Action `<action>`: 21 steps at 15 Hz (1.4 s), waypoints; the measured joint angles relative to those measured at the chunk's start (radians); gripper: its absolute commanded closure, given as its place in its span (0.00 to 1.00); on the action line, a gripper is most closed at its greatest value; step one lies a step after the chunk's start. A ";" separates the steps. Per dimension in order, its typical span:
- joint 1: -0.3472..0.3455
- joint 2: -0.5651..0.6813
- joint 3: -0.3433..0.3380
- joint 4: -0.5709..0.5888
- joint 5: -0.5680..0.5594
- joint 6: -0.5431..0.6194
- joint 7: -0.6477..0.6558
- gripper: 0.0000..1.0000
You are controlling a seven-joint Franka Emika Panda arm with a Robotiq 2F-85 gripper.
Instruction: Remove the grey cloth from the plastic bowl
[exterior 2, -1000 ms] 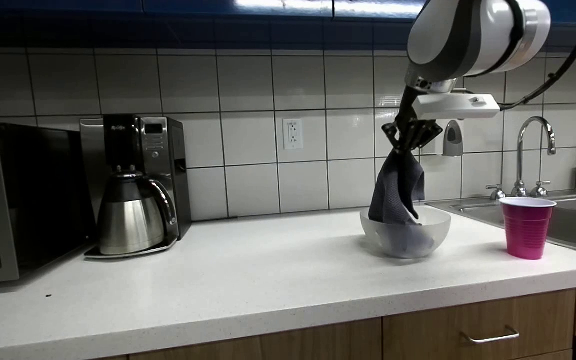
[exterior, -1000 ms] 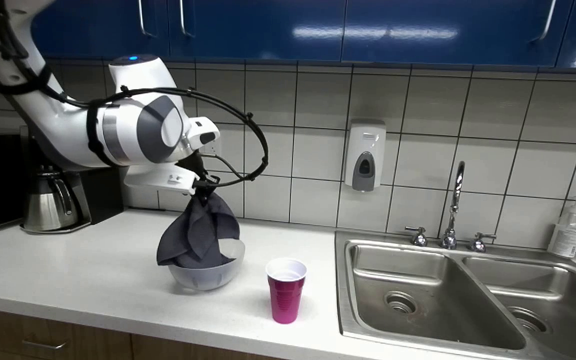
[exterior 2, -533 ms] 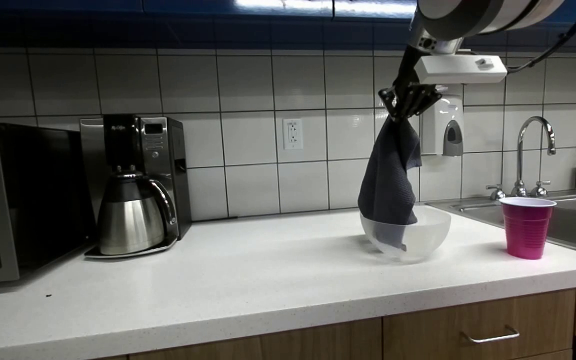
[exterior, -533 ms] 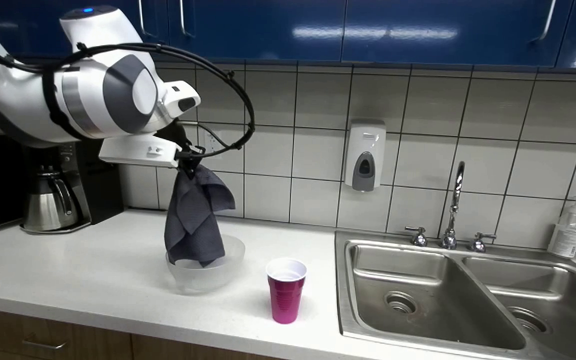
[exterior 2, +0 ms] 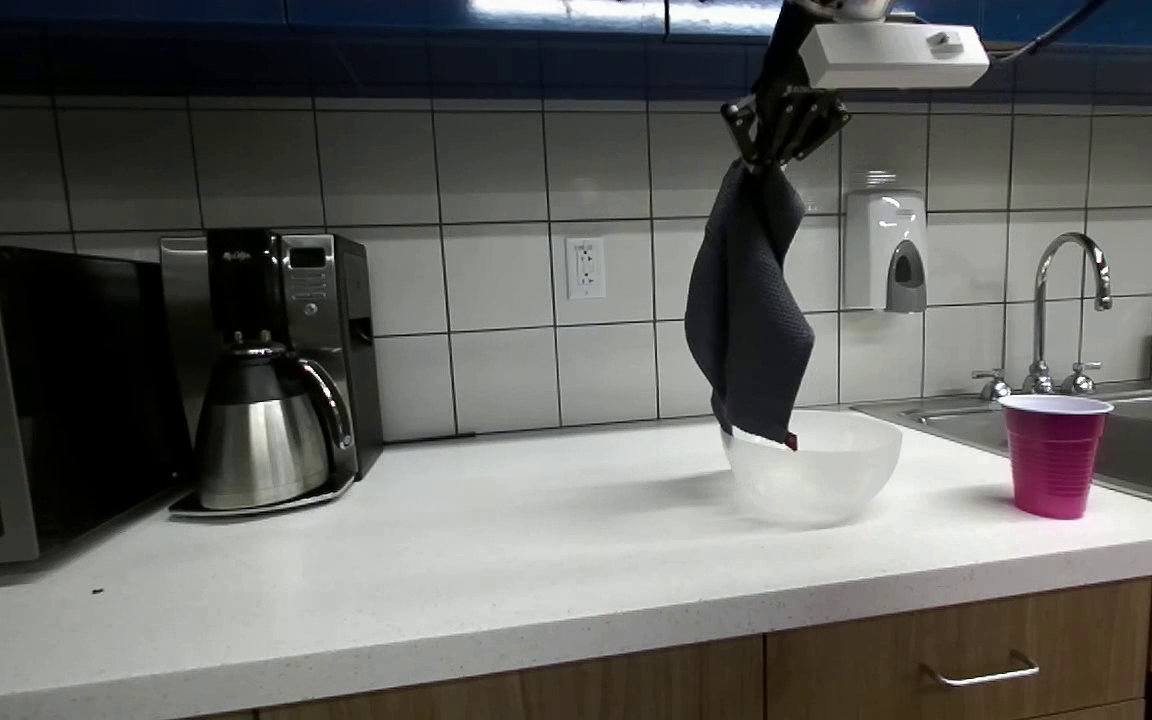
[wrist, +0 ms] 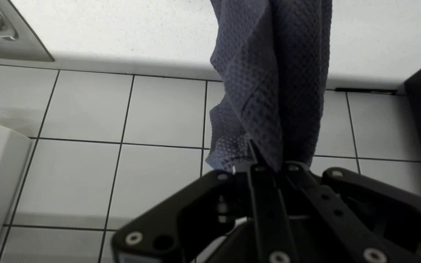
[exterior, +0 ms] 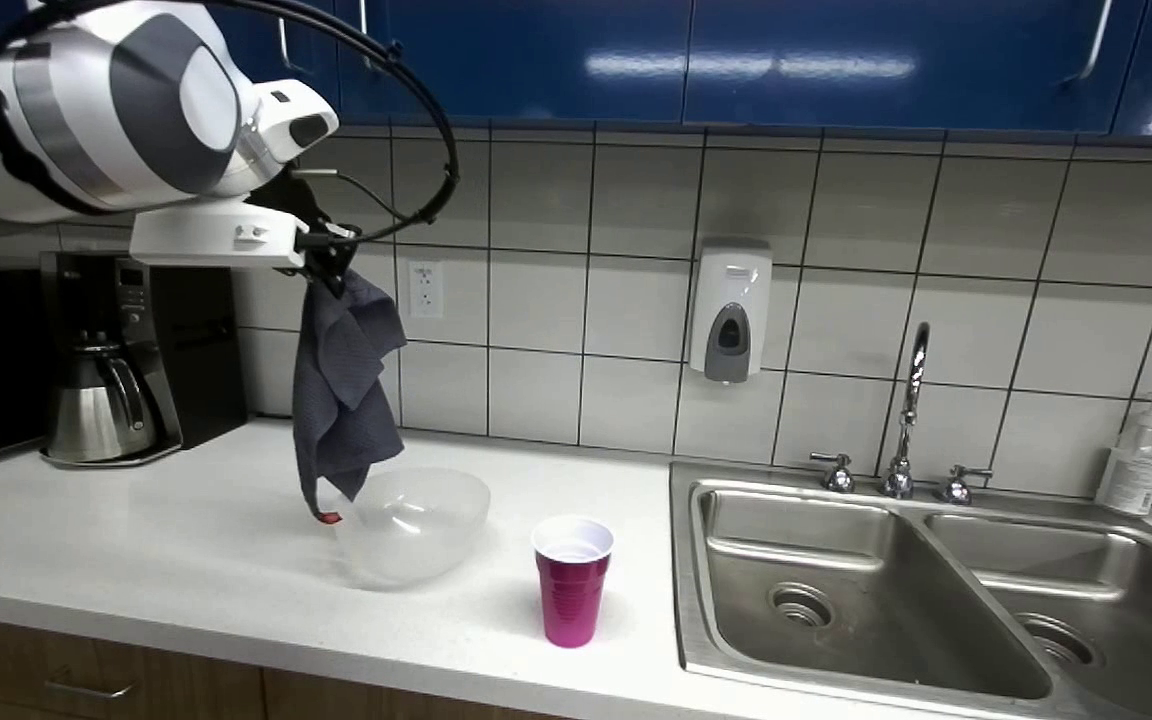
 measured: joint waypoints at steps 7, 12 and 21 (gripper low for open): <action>0.021 -0.049 0.118 0.018 0.030 -0.023 0.000 0.99; 0.067 -0.025 0.179 0.022 0.033 -0.027 0.000 0.99; 0.068 0.156 0.203 0.021 0.031 0.013 -0.002 0.99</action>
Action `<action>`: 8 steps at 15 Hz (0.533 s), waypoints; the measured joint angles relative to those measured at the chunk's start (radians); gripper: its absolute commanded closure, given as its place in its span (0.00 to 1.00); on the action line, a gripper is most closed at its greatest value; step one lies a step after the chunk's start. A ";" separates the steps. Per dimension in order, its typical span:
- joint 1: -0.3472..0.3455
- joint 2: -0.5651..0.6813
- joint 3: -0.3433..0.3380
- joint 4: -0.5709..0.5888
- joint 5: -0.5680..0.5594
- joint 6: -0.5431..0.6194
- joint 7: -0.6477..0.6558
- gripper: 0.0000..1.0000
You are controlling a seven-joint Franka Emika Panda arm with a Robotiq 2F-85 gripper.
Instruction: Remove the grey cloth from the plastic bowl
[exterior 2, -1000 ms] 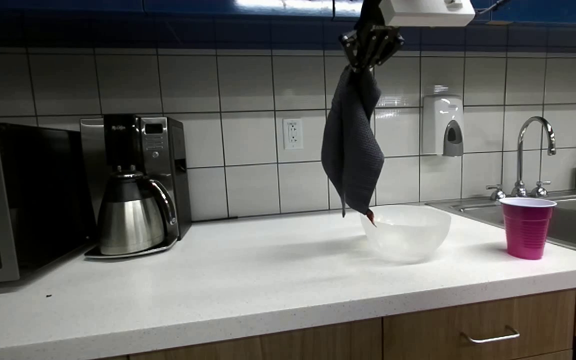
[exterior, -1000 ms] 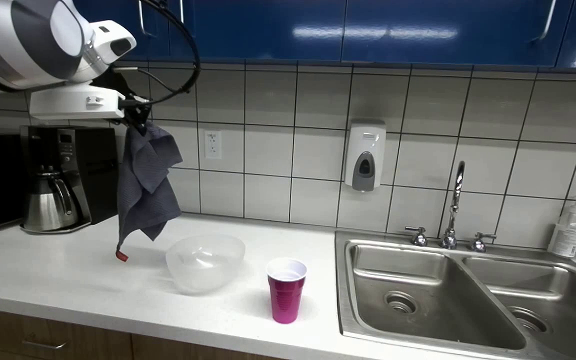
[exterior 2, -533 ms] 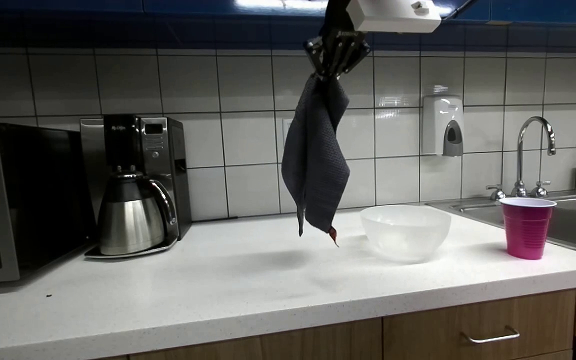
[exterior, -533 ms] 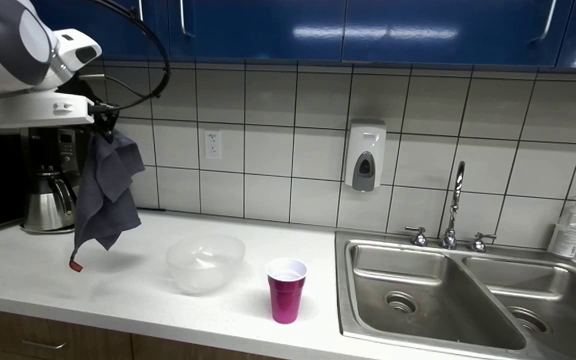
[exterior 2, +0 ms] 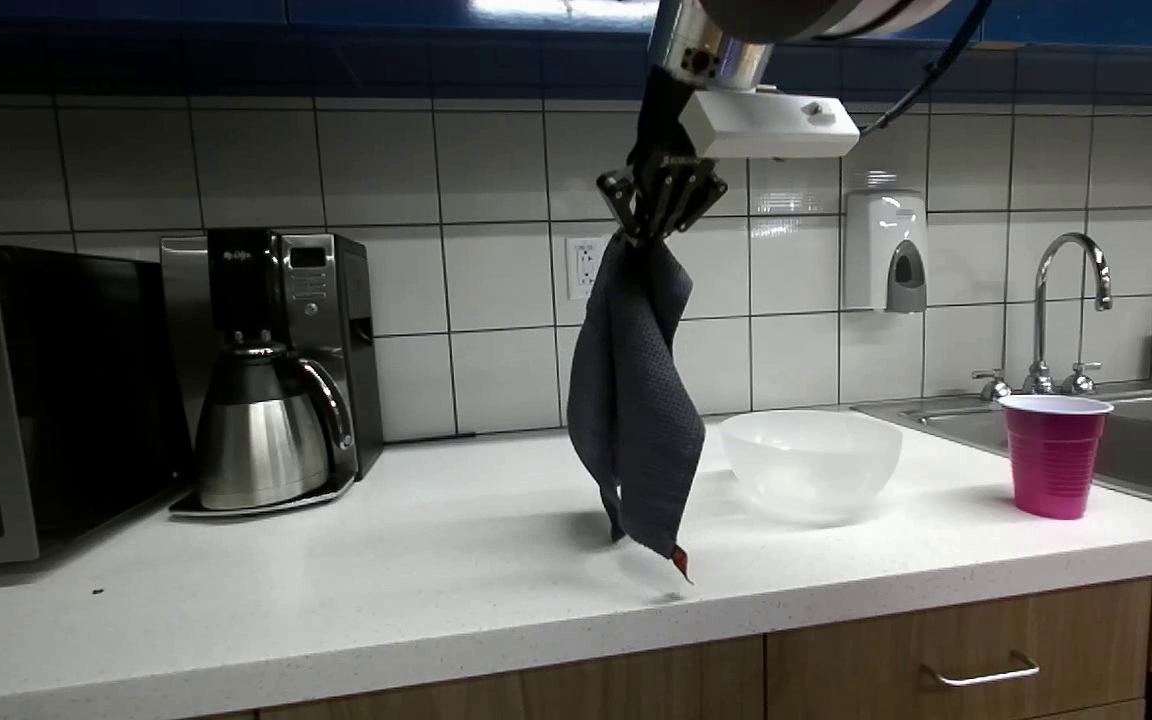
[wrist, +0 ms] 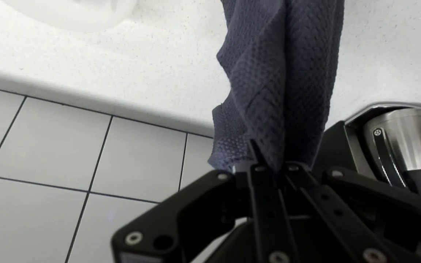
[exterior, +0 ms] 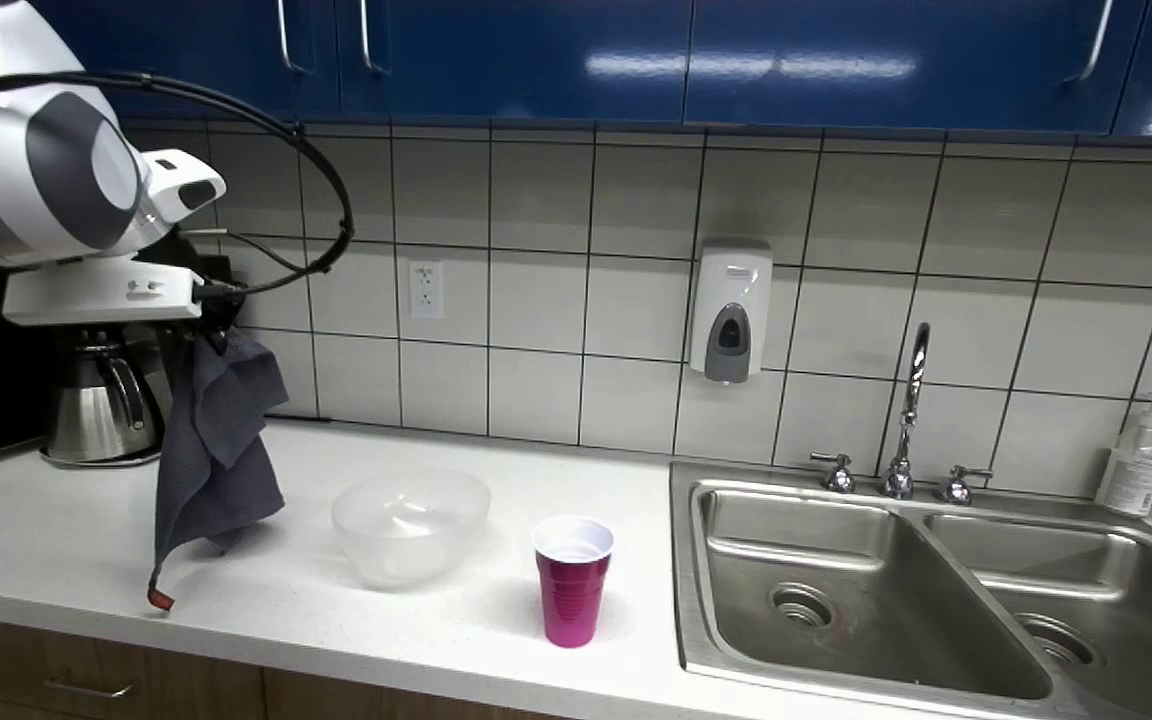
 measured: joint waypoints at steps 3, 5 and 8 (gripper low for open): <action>0.000 0.078 -0.004 -0.001 0.000 0.028 -0.001 0.99; 0.000 0.127 -0.009 -0.001 0.000 0.037 -0.001 0.99; 0.000 0.191 -0.017 -0.001 0.000 0.041 -0.003 0.99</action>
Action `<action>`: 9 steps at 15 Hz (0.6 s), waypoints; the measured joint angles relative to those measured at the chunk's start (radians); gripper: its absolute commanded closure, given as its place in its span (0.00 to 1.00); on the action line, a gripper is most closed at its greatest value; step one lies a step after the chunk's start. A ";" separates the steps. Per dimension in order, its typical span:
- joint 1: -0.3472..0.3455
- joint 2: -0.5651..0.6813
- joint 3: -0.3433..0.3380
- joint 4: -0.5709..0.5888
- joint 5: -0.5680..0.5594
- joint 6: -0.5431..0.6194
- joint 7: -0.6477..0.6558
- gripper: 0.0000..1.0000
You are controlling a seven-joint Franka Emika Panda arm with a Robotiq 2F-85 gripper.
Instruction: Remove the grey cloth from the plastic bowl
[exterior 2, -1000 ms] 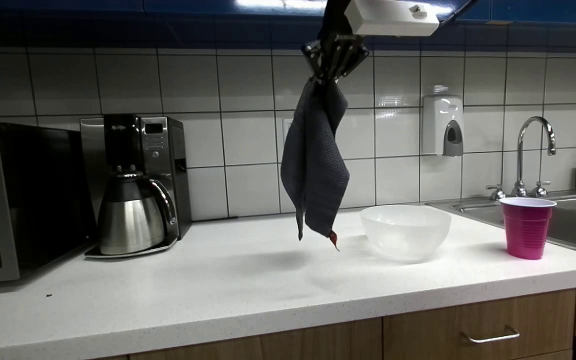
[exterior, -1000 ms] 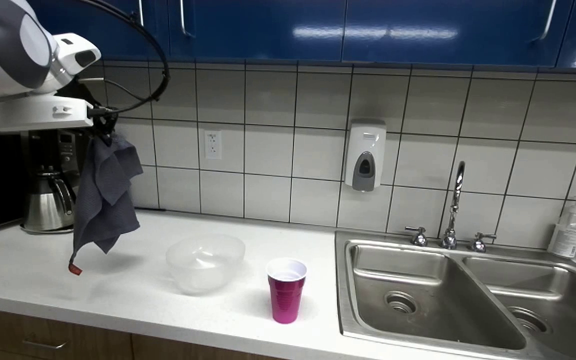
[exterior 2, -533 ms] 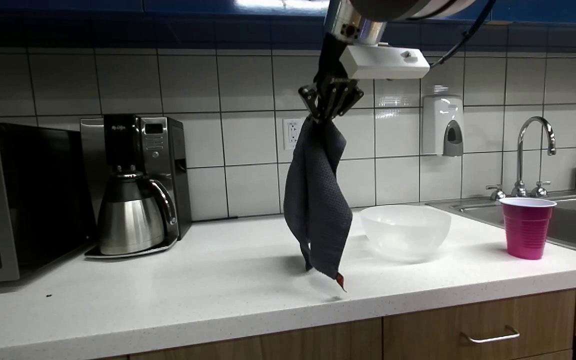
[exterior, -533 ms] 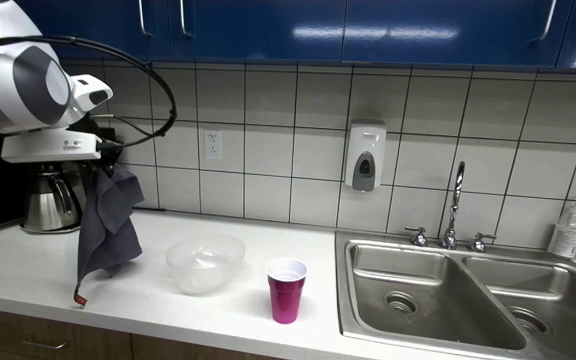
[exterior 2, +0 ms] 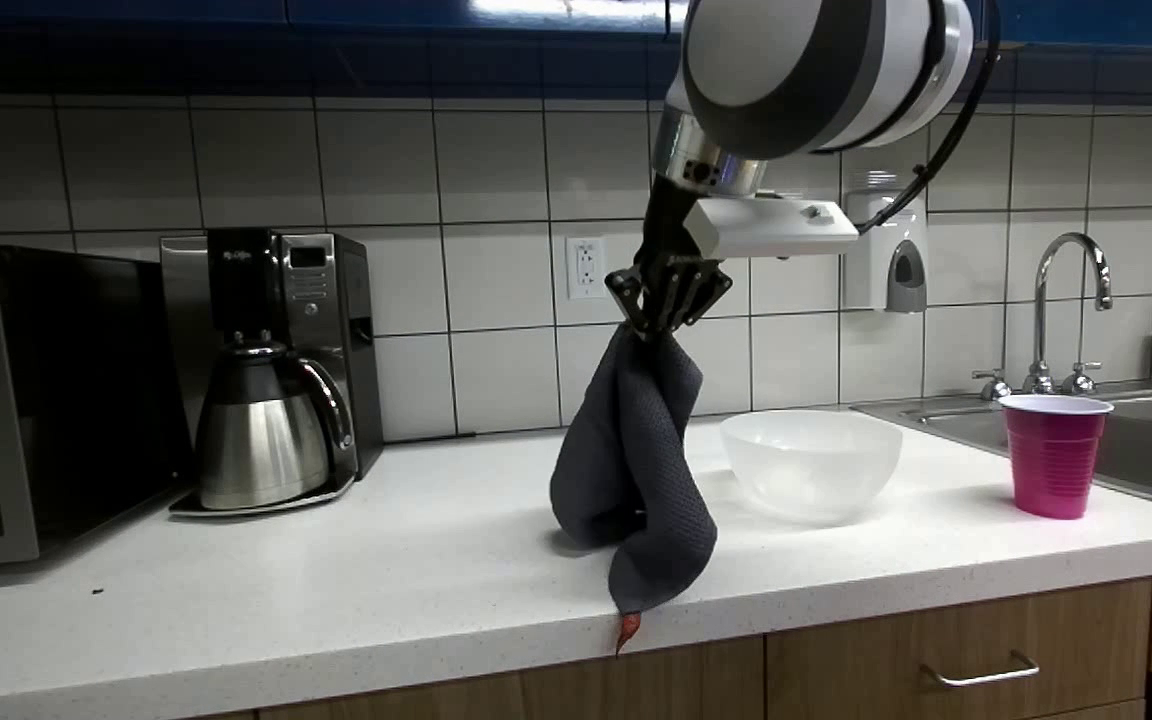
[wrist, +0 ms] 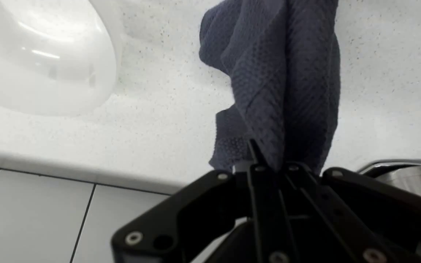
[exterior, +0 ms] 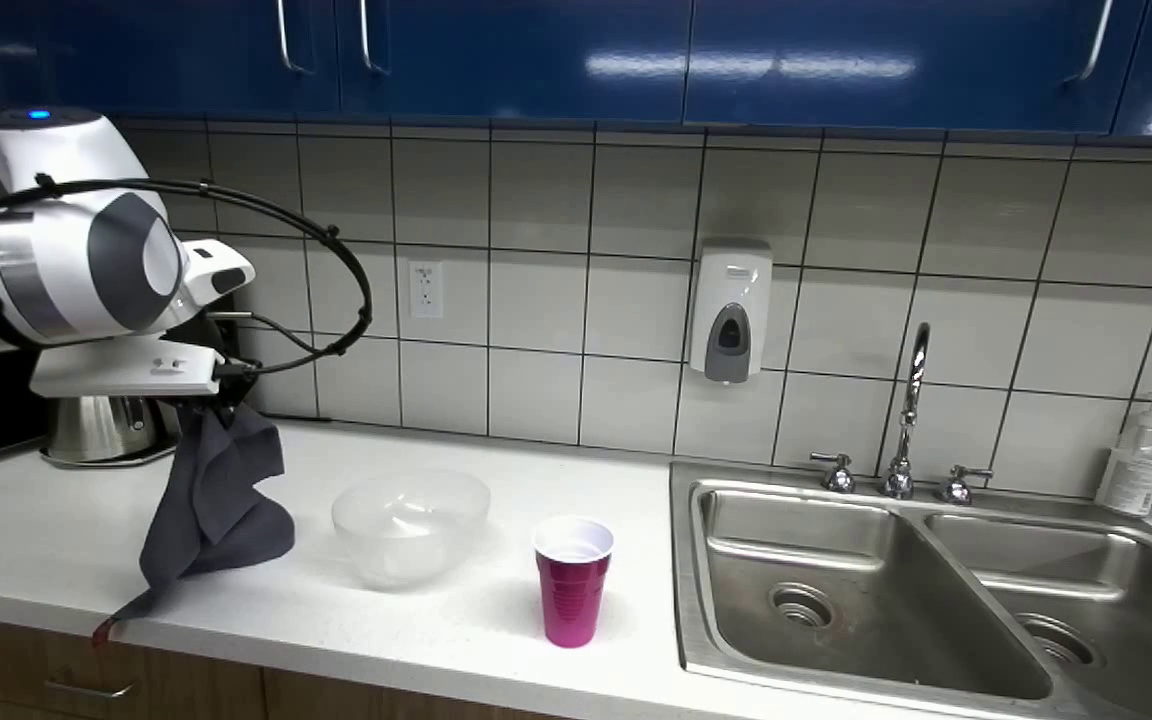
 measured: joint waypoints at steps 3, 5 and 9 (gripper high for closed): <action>0.000 0.049 -0.006 0.000 0.000 0.000 0.000 0.65; 0.000 0.076 -0.011 0.000 0.000 0.000 0.000 0.50; 0.000 0.083 -0.015 0.008 -0.001 -0.001 -0.001 0.20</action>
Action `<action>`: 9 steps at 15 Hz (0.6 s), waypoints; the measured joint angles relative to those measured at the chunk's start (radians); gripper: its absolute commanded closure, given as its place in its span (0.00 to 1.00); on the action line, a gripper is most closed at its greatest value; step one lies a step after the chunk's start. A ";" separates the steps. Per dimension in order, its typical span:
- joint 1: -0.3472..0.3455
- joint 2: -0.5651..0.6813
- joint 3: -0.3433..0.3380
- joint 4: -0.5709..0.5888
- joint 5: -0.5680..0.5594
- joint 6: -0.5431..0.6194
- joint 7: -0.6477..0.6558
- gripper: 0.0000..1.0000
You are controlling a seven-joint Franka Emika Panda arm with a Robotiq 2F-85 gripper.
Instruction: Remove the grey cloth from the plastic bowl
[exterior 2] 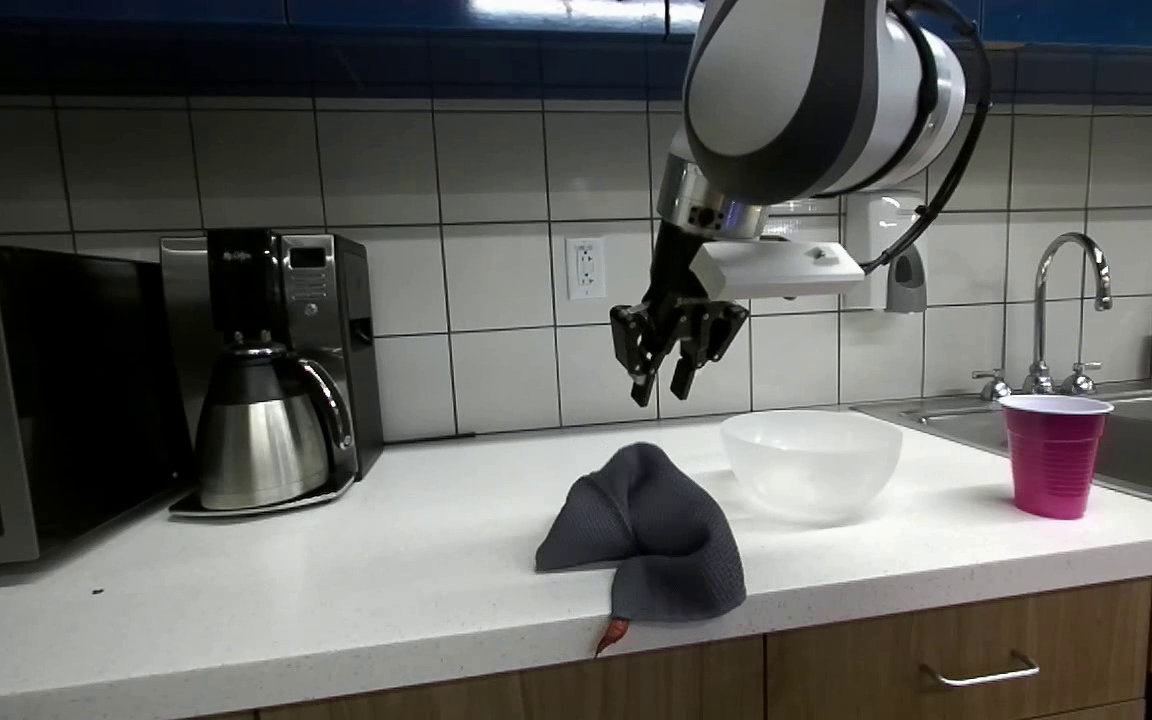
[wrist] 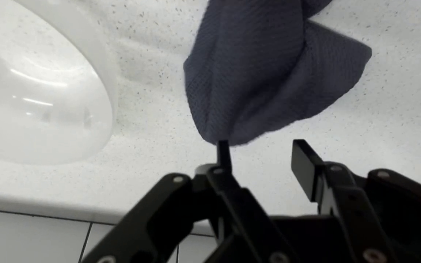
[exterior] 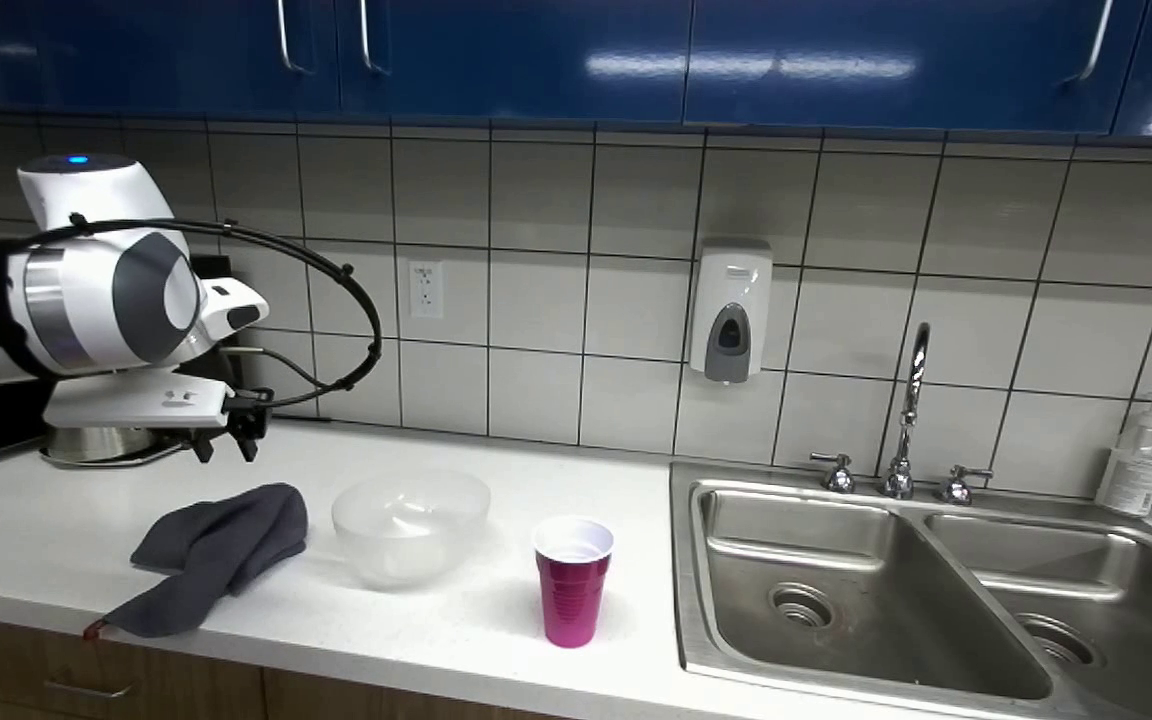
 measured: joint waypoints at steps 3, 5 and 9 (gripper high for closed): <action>0.001 -0.044 0.000 0.013 0.000 -0.001 -0.001 0.00; 0.019 -0.085 -0.007 0.014 0.025 -0.013 -0.002 0.00; 0.158 -0.172 -0.082 0.011 0.213 -0.142 -0.054 0.00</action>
